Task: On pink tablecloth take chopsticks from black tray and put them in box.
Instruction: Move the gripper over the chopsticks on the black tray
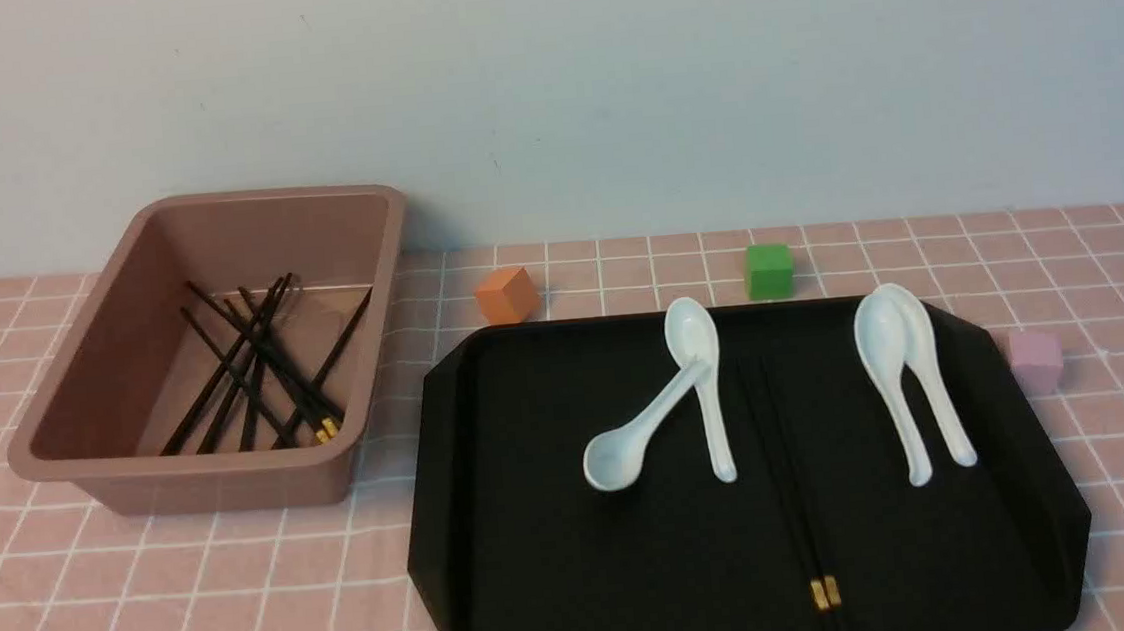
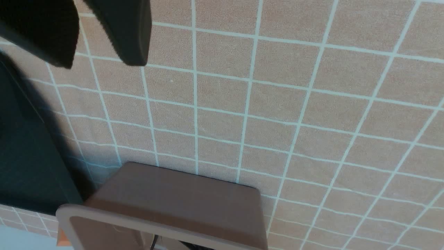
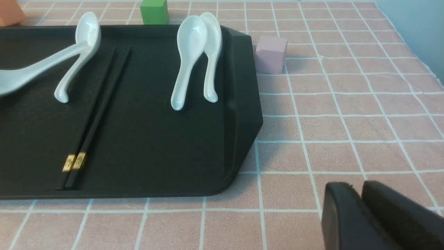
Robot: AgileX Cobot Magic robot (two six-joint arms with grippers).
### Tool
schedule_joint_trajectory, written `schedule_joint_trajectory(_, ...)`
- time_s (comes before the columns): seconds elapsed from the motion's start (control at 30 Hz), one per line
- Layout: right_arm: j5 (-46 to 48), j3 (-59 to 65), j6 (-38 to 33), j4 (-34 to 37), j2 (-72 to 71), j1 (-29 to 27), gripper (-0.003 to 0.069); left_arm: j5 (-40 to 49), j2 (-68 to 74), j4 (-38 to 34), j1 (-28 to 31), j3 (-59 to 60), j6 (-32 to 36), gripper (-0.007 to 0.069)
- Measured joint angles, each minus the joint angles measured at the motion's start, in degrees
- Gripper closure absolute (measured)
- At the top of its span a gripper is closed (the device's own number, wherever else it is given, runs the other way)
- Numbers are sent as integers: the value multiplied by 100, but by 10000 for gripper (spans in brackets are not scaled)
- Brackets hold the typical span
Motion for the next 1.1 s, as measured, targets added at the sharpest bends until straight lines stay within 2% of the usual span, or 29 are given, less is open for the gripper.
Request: schedule_joint_trajectory(1.1,-92,5,114,108,0,0,512,0,0,0,0,0,0,386)
